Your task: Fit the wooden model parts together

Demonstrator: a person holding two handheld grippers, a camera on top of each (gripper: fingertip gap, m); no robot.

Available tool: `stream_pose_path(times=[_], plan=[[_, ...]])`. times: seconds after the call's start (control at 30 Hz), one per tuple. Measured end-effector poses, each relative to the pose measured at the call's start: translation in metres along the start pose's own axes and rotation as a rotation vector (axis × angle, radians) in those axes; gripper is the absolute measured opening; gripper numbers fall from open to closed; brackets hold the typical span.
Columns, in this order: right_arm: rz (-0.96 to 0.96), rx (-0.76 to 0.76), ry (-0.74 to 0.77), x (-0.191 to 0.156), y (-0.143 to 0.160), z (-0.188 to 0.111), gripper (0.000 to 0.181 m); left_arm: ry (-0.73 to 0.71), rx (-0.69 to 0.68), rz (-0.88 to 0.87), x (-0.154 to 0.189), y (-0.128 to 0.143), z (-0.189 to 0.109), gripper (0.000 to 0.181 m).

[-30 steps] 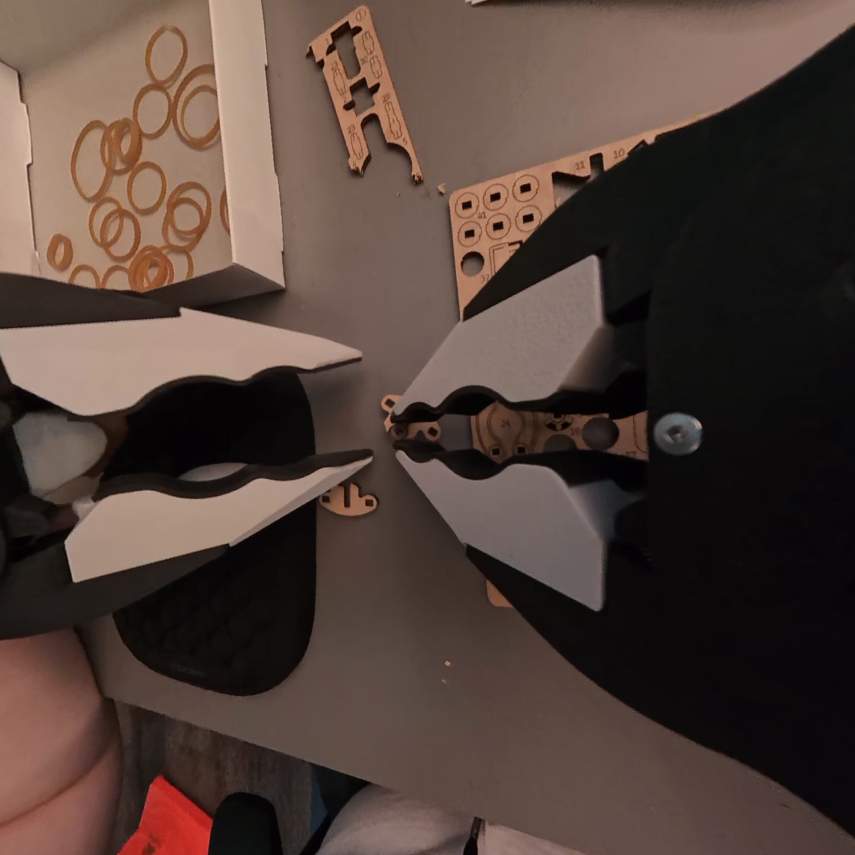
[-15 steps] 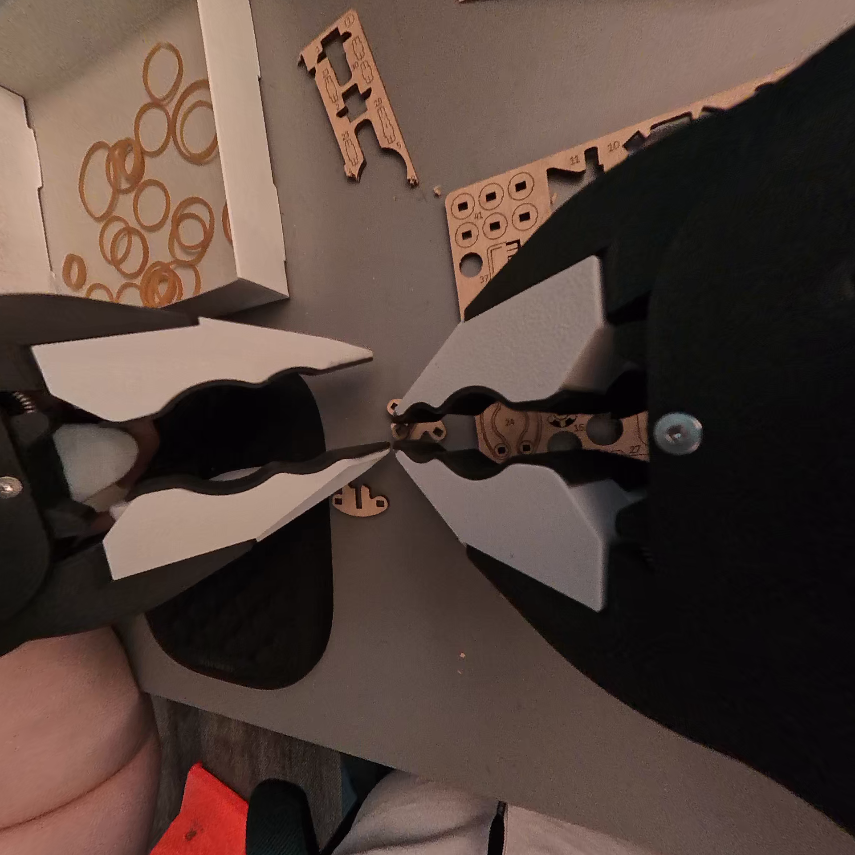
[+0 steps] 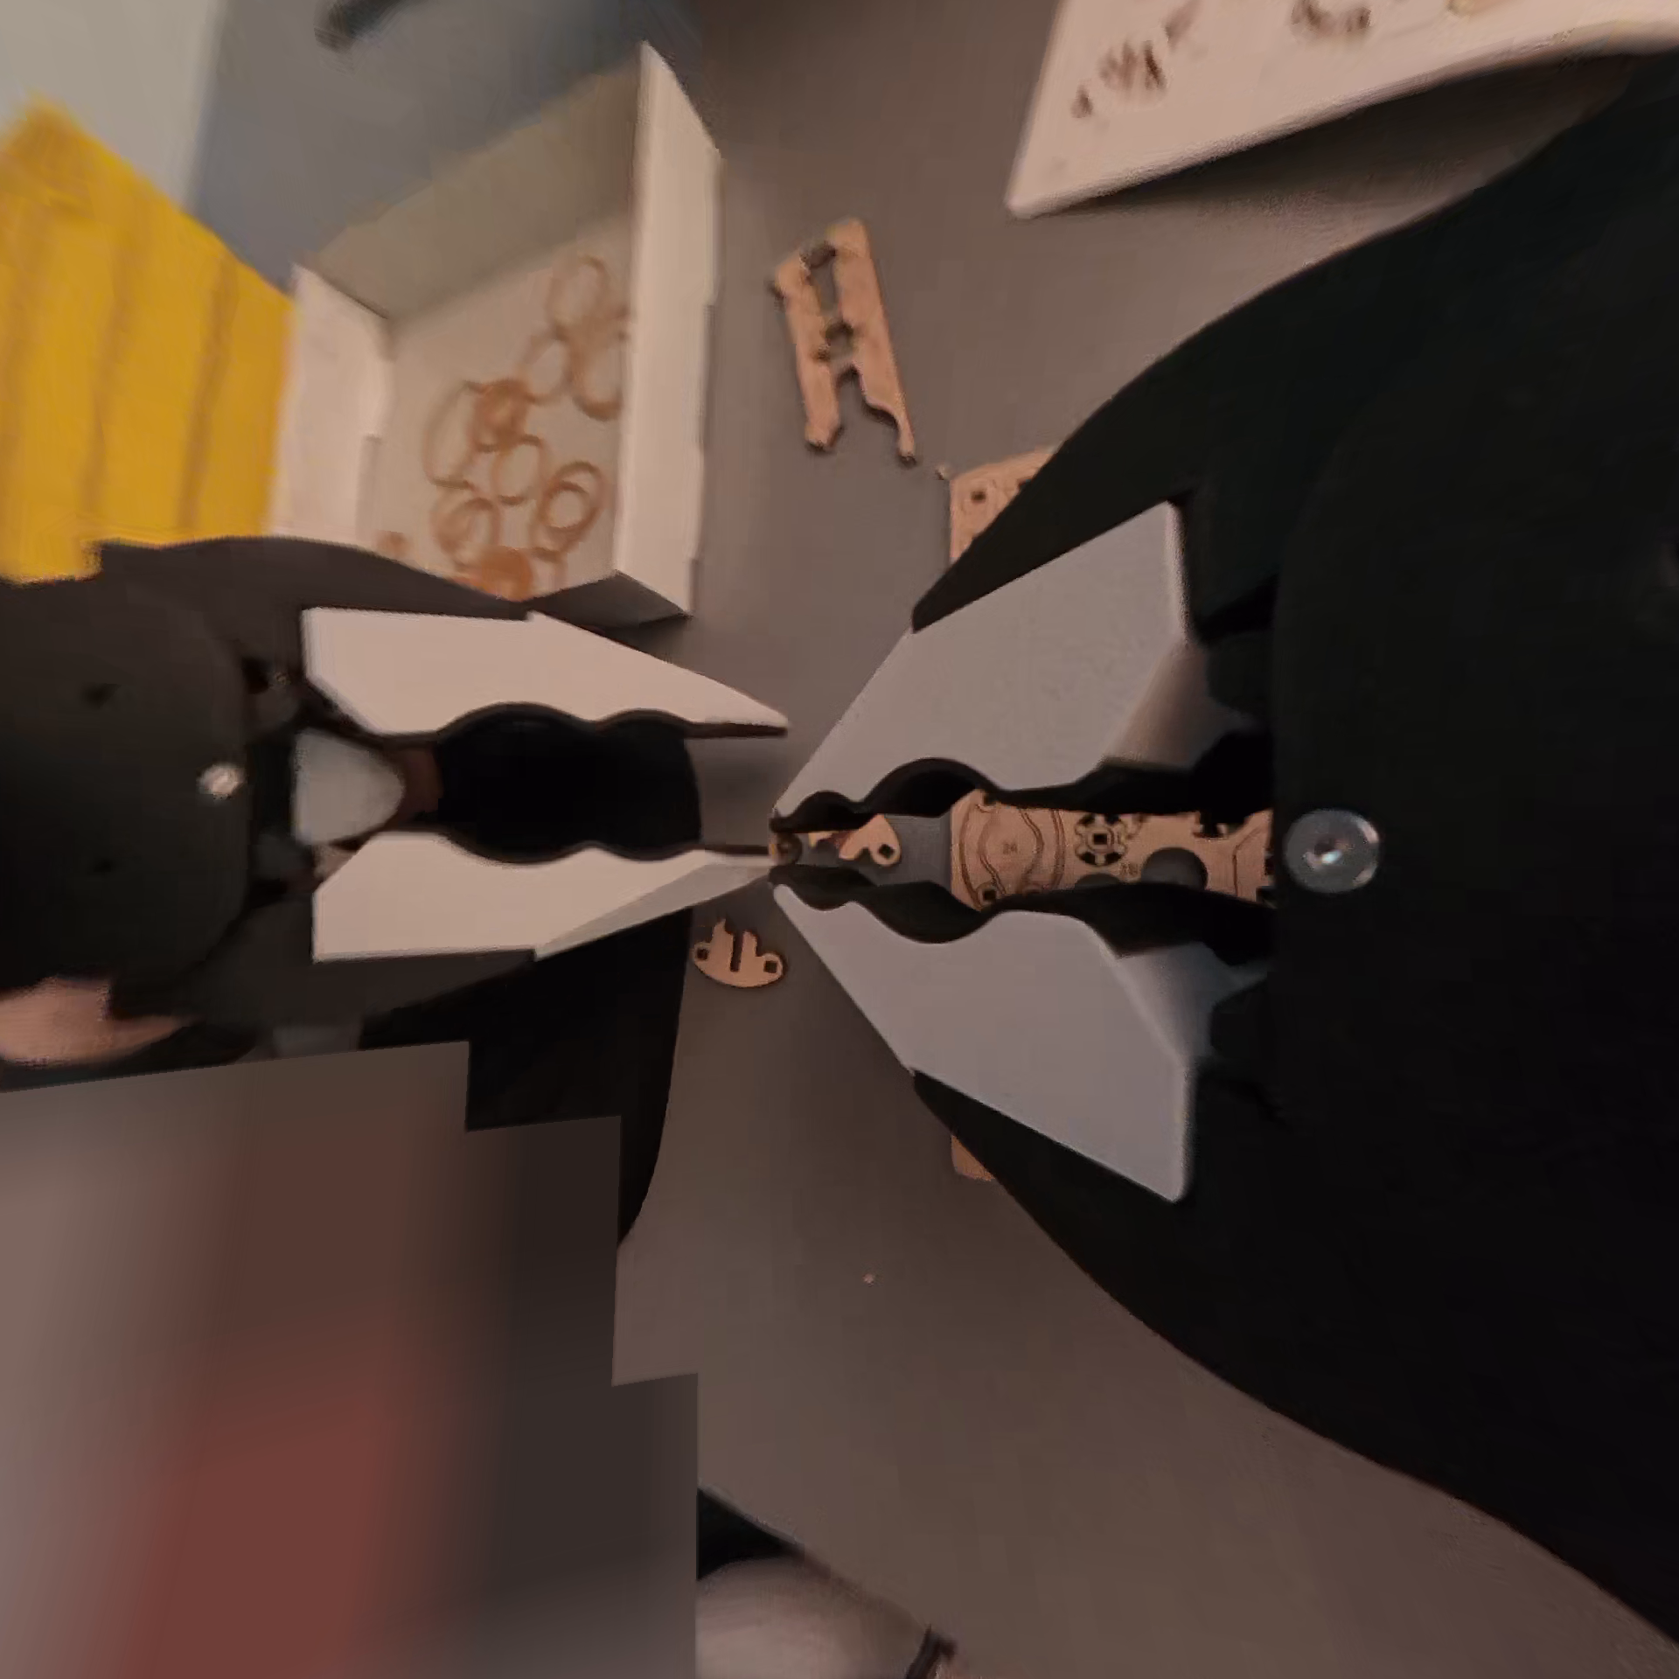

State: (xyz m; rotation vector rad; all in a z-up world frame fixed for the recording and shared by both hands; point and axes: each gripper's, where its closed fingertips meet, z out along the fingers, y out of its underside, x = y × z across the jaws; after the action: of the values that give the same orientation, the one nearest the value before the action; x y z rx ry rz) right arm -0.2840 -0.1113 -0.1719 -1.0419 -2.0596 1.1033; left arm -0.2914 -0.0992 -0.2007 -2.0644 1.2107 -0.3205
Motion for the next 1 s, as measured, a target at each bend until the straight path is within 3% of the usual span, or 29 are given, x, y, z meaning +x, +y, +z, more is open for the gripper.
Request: stream_pose_path(times=[0.2,0.37,0.7,1.0], plan=[[-0.245,0.063,0.113,-0.005,-0.017,-0.010,0.005,0.154,0.151,-0.187,0.008,-0.023,-0.017,0.009],[-0.294,0.063,0.167,-0.002,-0.018,-0.015,0.006,0.316,0.280,-0.349,0.018,-0.046,-0.028,0.018],[-0.410,-0.001,0.214,-0.002,-0.012,-0.012,0.006,0.462,0.301,-0.634,0.013,-0.046,-0.024,0.009],[-0.409,-0.012,0.226,-0.001,-0.011,-0.009,0.006,0.454,0.262,-0.652,0.013,-0.039,-0.018,0.011]])
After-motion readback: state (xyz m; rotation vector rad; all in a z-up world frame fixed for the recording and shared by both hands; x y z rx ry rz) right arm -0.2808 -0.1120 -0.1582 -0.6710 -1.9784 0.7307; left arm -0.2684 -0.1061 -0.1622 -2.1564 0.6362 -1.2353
